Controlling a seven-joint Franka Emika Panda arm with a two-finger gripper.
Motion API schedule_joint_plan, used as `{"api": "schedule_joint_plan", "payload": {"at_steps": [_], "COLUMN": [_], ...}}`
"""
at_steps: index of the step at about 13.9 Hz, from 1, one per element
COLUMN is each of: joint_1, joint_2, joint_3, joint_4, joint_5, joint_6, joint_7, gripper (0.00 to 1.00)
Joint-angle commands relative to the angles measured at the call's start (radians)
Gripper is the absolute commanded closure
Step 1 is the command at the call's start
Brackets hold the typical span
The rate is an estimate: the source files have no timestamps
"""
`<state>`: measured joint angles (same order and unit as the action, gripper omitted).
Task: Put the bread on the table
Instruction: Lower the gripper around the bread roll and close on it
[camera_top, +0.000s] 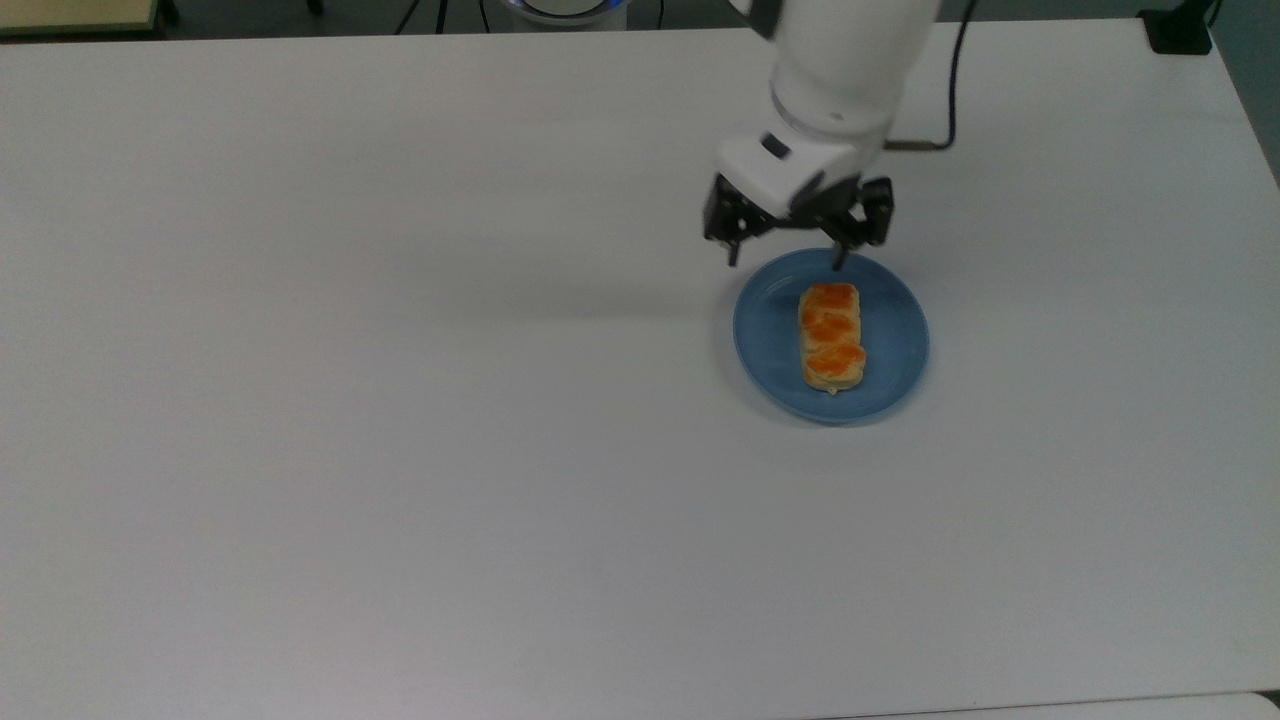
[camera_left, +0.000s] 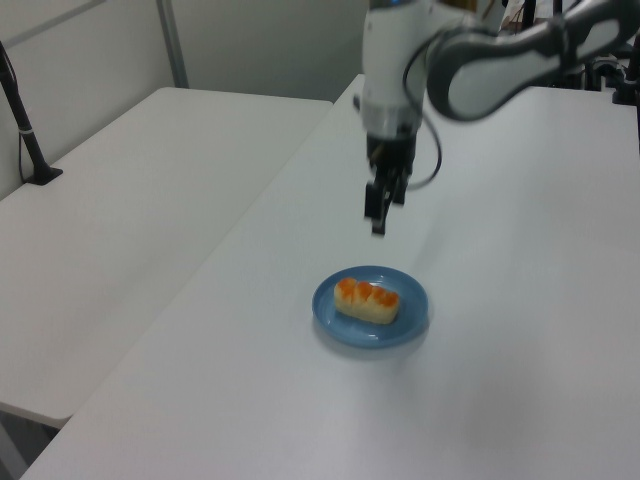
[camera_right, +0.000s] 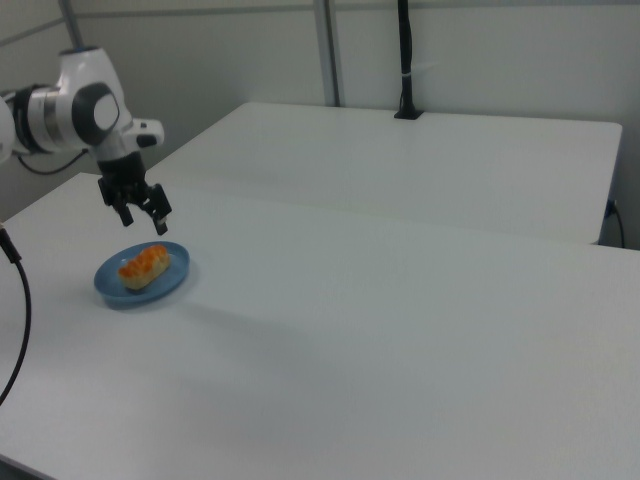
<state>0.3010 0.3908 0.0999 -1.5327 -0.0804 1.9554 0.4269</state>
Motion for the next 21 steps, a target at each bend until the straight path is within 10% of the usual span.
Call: {"api": "schedule_joint_plan", "payload": {"at_steps": [1,9,16,21], "joint_1": [0.061,0.086,0.101,0.064], "joint_2": [0.101,0.175,0.189,0.062], "joint_3": [-0.014,-0.012,-0.015,-0.031], "joint_4": [0.013,0.013,0.013,0.014], "joint_5": [-0.004,-0.007,-0.015,-0.01], "joint_6": [0.089,0.197,0.214,0.079], "joint_7": [0.05,0.092,0.102,-0.04], "gripper": [0.0,0.01,0.66,0.71]}}
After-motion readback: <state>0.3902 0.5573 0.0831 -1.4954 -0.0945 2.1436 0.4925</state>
